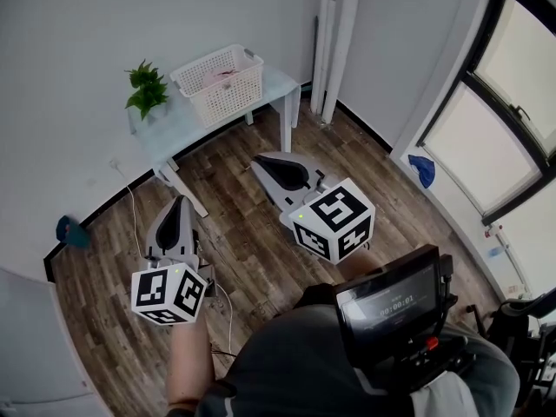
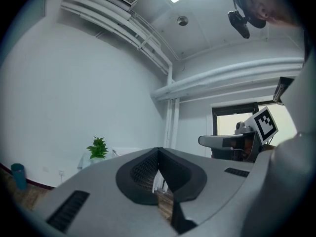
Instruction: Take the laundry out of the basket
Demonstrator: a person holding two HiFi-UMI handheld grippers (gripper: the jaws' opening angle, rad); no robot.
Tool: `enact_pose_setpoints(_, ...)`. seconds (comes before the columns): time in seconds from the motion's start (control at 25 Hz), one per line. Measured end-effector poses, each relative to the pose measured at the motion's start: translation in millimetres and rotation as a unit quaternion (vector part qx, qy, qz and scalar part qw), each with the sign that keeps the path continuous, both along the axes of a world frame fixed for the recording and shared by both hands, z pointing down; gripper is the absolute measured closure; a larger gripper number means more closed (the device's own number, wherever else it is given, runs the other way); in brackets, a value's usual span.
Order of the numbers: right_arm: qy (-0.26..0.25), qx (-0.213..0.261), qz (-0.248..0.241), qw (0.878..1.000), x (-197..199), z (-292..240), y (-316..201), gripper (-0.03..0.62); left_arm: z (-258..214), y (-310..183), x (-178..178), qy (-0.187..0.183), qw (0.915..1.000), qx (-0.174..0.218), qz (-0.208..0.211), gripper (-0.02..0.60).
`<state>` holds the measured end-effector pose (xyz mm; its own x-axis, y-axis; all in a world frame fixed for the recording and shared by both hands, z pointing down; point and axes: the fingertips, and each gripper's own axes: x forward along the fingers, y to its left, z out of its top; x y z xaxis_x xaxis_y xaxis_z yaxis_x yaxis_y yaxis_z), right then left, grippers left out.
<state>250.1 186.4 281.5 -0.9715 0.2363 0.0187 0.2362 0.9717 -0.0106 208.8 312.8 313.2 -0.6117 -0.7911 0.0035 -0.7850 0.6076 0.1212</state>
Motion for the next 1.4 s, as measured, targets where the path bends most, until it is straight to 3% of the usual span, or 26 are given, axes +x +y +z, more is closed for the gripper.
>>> enact_pose_setpoints(0.32,-0.005,-0.005,-0.002,1.000,-17.2,-0.9,-7.1,0.577,2.8,-4.1,-16.7,-0.001,1.0000,0.001,0.000,0.572)
enact_pose_setpoints(0.72,-0.012,-0.016,-0.044,0.999,-64.6,-9.9,-43.6,0.577,-7.6,-47.9,-58.6,-0.014,0.9996,-0.014,-0.020,0.572)
enact_pose_setpoints(1.04,-0.025,-0.025,-0.070,0.997,-102.1,-12.6,-86.7,0.577,-12.6,-89.8,-93.4,-0.019,0.9986,-0.031,-0.039,0.572)
enact_pose_setpoints(1.4,-0.028,-0.027,-0.076,0.996,-141.3,-13.3,-152.2,0.577,-9.2,-135.9,-138.0,0.000,0.9974,-0.033,-0.064,0.572)
